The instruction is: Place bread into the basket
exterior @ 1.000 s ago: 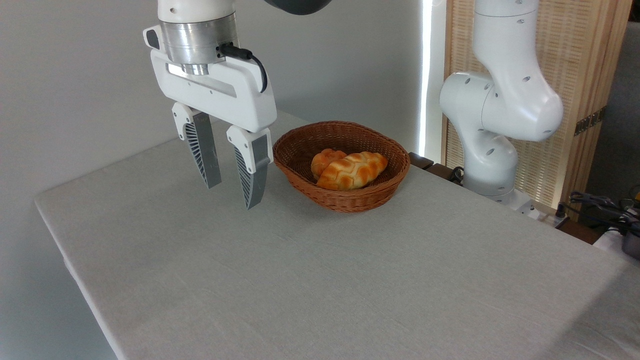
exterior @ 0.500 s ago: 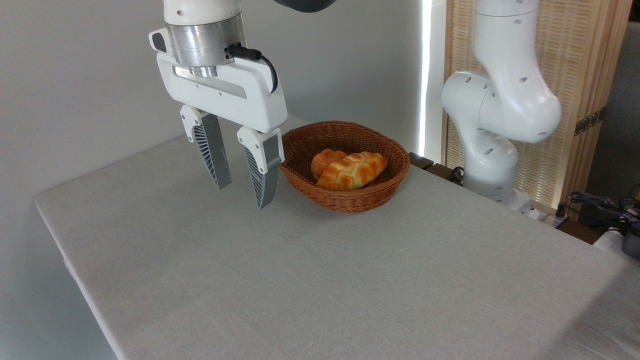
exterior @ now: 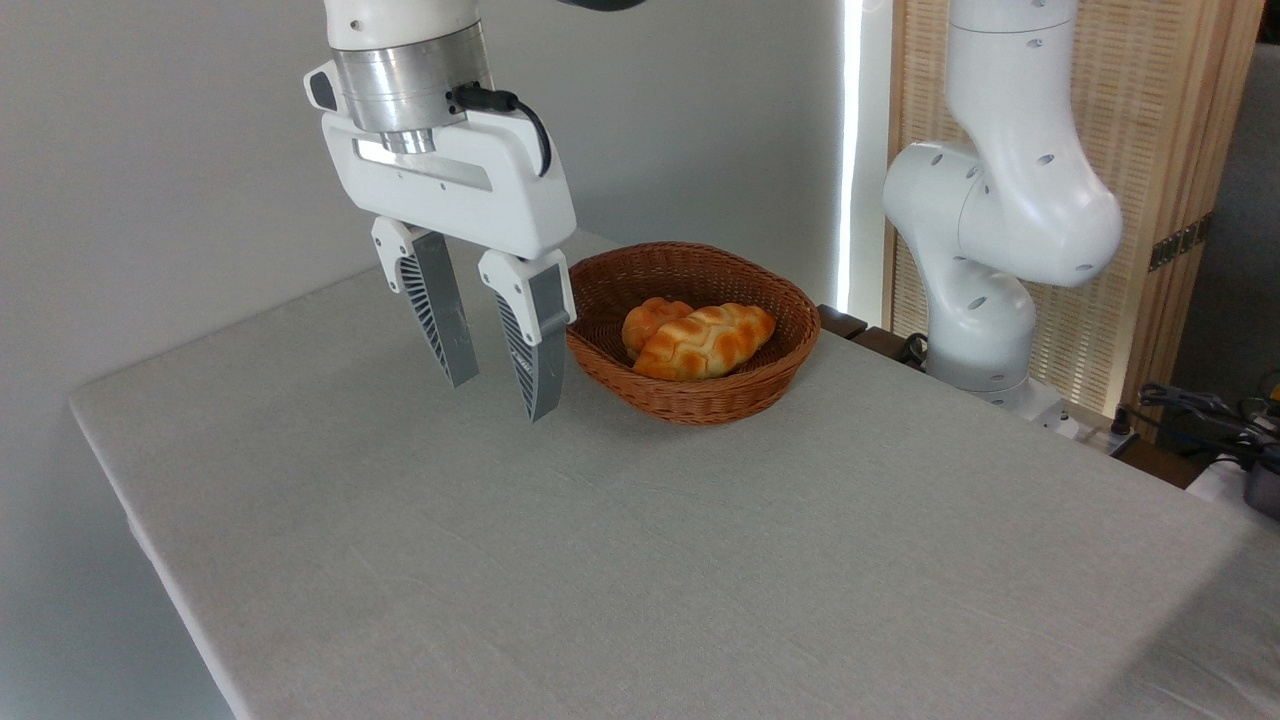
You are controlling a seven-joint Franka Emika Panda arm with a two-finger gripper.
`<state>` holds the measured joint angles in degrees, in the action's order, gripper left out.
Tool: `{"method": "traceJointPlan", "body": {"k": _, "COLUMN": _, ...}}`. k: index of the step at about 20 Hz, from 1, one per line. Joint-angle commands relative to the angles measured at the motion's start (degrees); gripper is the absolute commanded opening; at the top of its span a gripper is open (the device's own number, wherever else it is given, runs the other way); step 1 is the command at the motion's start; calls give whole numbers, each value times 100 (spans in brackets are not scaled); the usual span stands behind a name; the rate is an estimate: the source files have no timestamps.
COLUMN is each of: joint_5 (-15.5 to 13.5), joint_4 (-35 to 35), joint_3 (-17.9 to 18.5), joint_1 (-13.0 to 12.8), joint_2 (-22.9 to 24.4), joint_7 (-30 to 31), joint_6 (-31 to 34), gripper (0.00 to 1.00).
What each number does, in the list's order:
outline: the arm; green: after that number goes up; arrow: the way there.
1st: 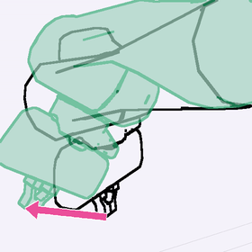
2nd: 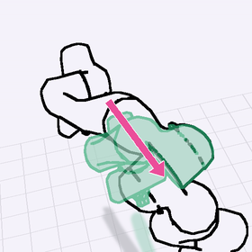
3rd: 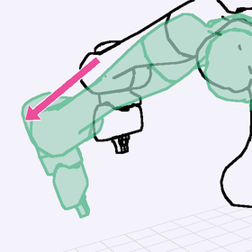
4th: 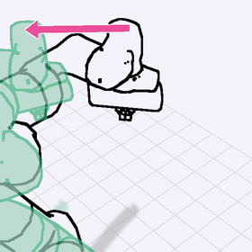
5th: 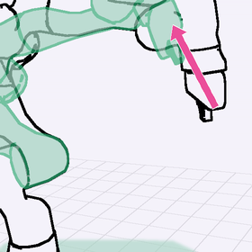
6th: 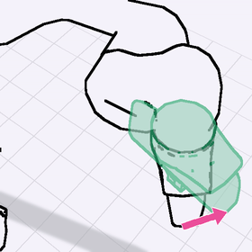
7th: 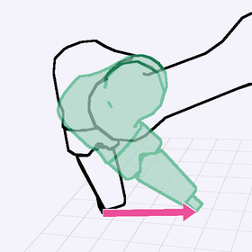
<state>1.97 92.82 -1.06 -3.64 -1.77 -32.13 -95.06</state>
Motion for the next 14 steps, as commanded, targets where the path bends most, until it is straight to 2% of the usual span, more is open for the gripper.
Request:
{"method": "traceJointPlan", "body": {"k": 1, "joint_5": 190, "joint_4": -18, "joint_3": -122, "joint_1": -32, "joint_2": 18, "joint_7": -301, "joint_6": 120, "gripper": 100}}
{"method": "traceJointPlan", "body": {"k": 4, "joint_5": 181, "joint_4": -18, "joint_3": -79, "joint_1": -32, "joint_2": 27, "joint_7": -732, "joint_6": 128, "gripper": 100}}
{"method": "traceJointPlan", "body": {"k": 14, "joint_5": 155, "joint_4": -18, "joint_3": -61, "joint_1": -23, "joint_2": 27, "joint_7": -725, "joint_6": 129, "gripper": 100}}
